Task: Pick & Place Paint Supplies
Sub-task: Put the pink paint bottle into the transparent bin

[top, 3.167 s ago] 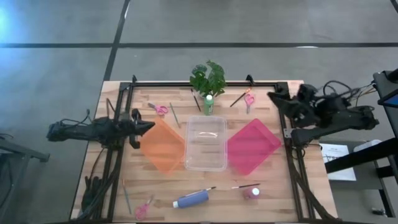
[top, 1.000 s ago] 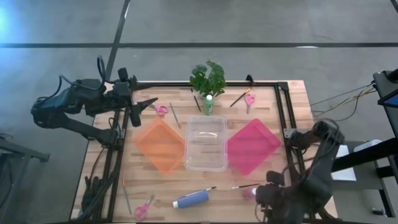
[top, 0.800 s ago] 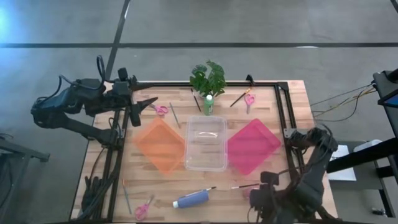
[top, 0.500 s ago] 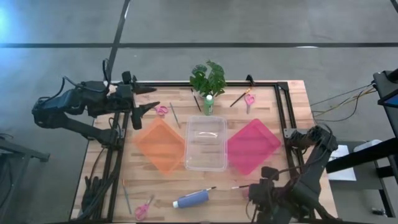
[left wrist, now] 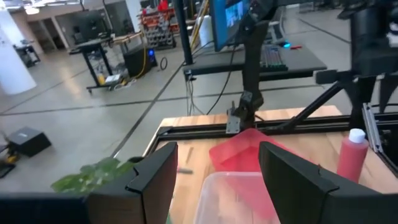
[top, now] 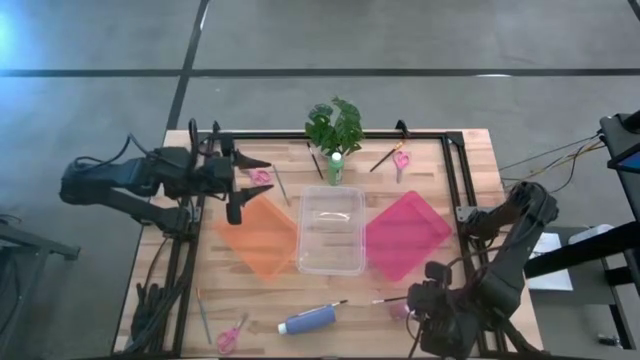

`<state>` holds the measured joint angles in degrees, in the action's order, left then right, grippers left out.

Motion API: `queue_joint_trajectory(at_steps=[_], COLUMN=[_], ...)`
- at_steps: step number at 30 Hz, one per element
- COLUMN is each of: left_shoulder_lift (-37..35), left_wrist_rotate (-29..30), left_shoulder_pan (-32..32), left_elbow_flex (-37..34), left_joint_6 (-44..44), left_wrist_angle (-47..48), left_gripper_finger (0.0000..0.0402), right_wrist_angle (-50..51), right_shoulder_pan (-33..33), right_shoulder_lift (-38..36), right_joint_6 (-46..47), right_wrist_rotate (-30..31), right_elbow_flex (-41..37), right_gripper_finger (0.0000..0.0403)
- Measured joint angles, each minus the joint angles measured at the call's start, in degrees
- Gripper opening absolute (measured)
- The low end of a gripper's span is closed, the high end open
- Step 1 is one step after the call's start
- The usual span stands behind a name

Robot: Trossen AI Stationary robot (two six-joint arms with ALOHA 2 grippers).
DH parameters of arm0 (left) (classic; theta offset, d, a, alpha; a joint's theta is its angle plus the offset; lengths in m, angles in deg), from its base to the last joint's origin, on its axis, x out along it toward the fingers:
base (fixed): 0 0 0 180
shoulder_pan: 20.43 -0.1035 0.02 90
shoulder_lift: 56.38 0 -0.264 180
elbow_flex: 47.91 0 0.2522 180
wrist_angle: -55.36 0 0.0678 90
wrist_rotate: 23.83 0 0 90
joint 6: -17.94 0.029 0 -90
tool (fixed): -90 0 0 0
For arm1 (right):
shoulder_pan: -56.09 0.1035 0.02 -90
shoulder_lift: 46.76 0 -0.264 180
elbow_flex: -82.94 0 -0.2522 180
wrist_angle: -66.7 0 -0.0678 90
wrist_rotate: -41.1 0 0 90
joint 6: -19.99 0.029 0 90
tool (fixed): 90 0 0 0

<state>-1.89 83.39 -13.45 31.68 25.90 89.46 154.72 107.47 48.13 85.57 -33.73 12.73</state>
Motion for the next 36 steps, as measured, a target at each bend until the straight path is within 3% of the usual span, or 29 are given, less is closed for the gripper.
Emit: queue_joint_trajectory(at_steps=[9,14,18,36], left_shoulder_lift=[0.0,0.0,0.0,0.0], left_wrist_rotate=[-0.4,-0.4,-0.4,-0.8], left_shoulder_pan=[0.5,0.5,0.5,0.5], left_elbow_flex=[-1.8,-1.8,-1.8,-2.4], left_joint_6=[-0.5,-0.9,-0.9,-2.1], left_wrist_angle=[-2.5,-2.7,-2.8,-4.3], left_gripper_finger=[0.0232,0.0232,0.0232,0.0232], right_wrist_angle=[-5.4,-9.4,-9.7,-9.5], right_shoulder_pan=[0.0,-0.1,-0.6,-1.5], right_shoulder_lift=[-4.2,-4.3,-4.3,-4.0], right_joint_6=[-1.4,0.9,6.1,7.3], right_wrist_rotate=[-0.1,-3.1,-4.1,-4.6], right_elbow_flex=[-9.1,-12.0,-12.0,-11.1], right_gripper_finger=[0.0178,0.0178,0.0178,0.0178])
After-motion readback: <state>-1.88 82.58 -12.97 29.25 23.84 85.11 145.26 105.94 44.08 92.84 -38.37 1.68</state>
